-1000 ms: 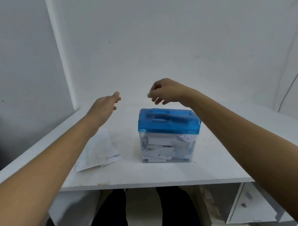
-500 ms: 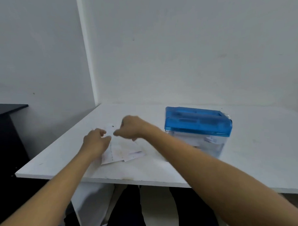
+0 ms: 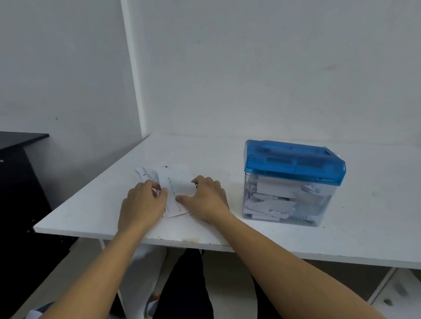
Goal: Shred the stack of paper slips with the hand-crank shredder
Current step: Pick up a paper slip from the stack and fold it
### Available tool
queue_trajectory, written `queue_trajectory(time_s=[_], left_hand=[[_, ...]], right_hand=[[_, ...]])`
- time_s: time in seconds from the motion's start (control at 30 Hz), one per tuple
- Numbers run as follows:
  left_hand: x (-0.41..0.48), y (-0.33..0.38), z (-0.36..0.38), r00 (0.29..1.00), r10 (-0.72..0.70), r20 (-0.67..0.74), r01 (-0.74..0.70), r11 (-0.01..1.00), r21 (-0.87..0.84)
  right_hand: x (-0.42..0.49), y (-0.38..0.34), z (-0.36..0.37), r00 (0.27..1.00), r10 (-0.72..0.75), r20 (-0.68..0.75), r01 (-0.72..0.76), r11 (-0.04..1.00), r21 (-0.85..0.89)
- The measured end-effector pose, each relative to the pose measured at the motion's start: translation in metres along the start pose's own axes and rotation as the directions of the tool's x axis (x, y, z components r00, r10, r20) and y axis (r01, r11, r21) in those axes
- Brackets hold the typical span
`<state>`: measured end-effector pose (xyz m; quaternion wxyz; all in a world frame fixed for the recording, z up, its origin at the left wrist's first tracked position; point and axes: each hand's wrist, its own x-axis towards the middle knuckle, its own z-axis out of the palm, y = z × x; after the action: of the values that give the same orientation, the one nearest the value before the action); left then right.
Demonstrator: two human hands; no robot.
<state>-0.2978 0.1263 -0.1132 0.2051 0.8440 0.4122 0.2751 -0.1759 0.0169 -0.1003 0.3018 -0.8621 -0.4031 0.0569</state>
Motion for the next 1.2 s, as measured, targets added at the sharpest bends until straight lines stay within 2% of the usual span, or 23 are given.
queue_trajectory(time_s=[0.1, 0.17, 0.23, 0.3, 0.37, 0.43, 0.8, 1.07, 1.2], left_hand=[[0.000, -0.003, 0.002, 0.999, 0.034, -0.010, -0.034, 0.999, 0.005], [0.000, -0.003, 0.002, 0.998, 0.067, 0.001, -0.067, 0.997, 0.037], [-0.001, -0.001, 0.004, 0.993, 0.117, 0.019, -0.118, 0.986, 0.114], [-0.003, 0.001, 0.005, 0.986, 0.156, 0.050, -0.163, 0.966, 0.203], [-0.002, 0.003, 0.006, 0.983, 0.161, 0.083, -0.177, 0.955, 0.237], [-0.002, 0.003, 0.006, 0.984, 0.149, 0.101, -0.169, 0.958, 0.233], [-0.003, 0.003, 0.007, 0.984, 0.140, 0.111, -0.161, 0.963, 0.216], [-0.005, 0.005, 0.005, 0.985, 0.150, 0.087, -0.164, 0.968, 0.190], [-0.006, 0.007, 0.004, 0.984, 0.162, 0.080, -0.173, 0.969, 0.177]], right_hand=[[0.001, 0.004, -0.004, 0.994, 0.102, -0.032, -0.093, 0.972, 0.216], [0.001, 0.005, -0.007, 0.986, 0.157, -0.063, -0.133, 0.949, 0.286], [0.000, 0.004, -0.007, 0.983, 0.159, -0.092, -0.134, 0.962, 0.236], [0.000, 0.000, -0.005, 0.987, 0.133, -0.094, -0.123, 0.986, 0.109], [-0.001, -0.003, -0.004, 0.992, 0.110, -0.068, -0.110, 0.994, 0.006], [0.000, -0.004, -0.004, 0.994, 0.098, -0.053, -0.099, 0.995, -0.022], [-0.006, -0.002, -0.010, 0.999, 0.019, -0.044, -0.016, 0.997, 0.070], [-0.003, 0.000, -0.006, 0.999, 0.019, -0.033, -0.015, 0.993, 0.118], [-0.002, 0.000, -0.001, 0.996, -0.008, -0.089, 0.029, 0.969, 0.247]])
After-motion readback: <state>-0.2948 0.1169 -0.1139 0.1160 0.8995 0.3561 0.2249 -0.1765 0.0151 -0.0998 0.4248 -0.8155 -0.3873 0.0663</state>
